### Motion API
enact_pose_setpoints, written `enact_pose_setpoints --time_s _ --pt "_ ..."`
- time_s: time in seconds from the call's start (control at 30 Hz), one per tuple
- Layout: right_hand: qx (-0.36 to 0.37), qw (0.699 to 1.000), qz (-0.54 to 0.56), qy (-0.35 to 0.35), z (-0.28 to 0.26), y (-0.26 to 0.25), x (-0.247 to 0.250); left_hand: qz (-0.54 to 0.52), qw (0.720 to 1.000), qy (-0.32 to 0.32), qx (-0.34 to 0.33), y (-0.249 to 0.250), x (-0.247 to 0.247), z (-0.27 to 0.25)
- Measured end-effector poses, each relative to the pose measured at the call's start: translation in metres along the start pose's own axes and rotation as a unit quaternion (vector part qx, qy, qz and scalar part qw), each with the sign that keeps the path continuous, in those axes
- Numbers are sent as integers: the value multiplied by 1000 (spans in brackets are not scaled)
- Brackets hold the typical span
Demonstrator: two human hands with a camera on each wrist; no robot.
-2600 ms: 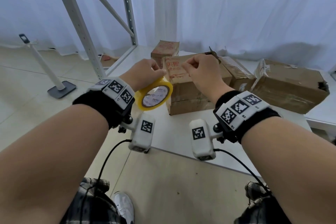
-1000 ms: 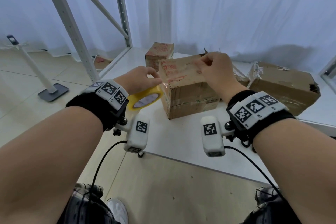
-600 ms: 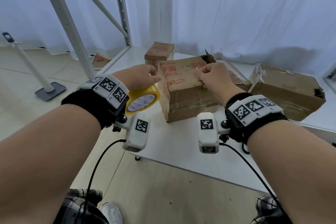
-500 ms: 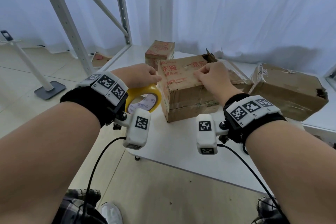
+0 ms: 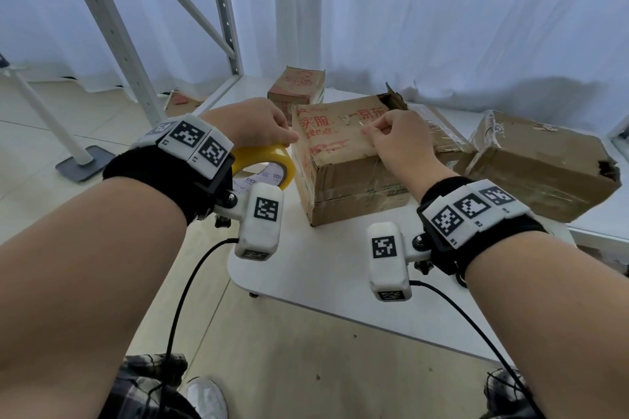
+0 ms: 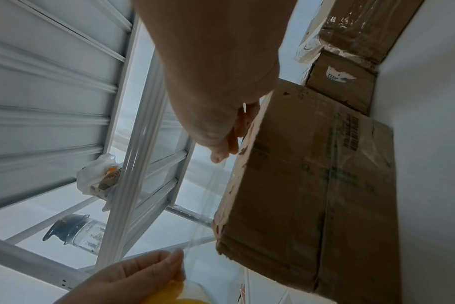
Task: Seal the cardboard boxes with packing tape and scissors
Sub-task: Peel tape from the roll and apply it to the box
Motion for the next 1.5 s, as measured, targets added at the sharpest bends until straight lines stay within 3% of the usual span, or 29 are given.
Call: enact_pose_setpoints --time_s 0.17,0.3,0.63,1.13,1.5 --pt "16 994 109 -20 -4 -12 1 -17 1000 13 10 -8 7 -2" --pt "14 982 170 -77 -10 -19 -9 -39 999 11 17 -16 10 -6" --pt "16 970 167 -175 -21 -18 -26 -40 999 31 7 -14 15 -19" --pt "-24 980 179 -78 -9 3 -7 -60 998 20 -5 2 8 -12" --pt "-55 997 23 -53 1 10 -7 1 999 -12 38 -3 -5 -4"
Point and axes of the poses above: each hand's wrist, its own z-axis towards the middle knuckle, its own x-axis out of the back of the hand, y = z × x, the point moved 10 cm from there along z, towards the middle knuckle, and after that the axes turned 2 degrees about x, right-handed, at the moved point
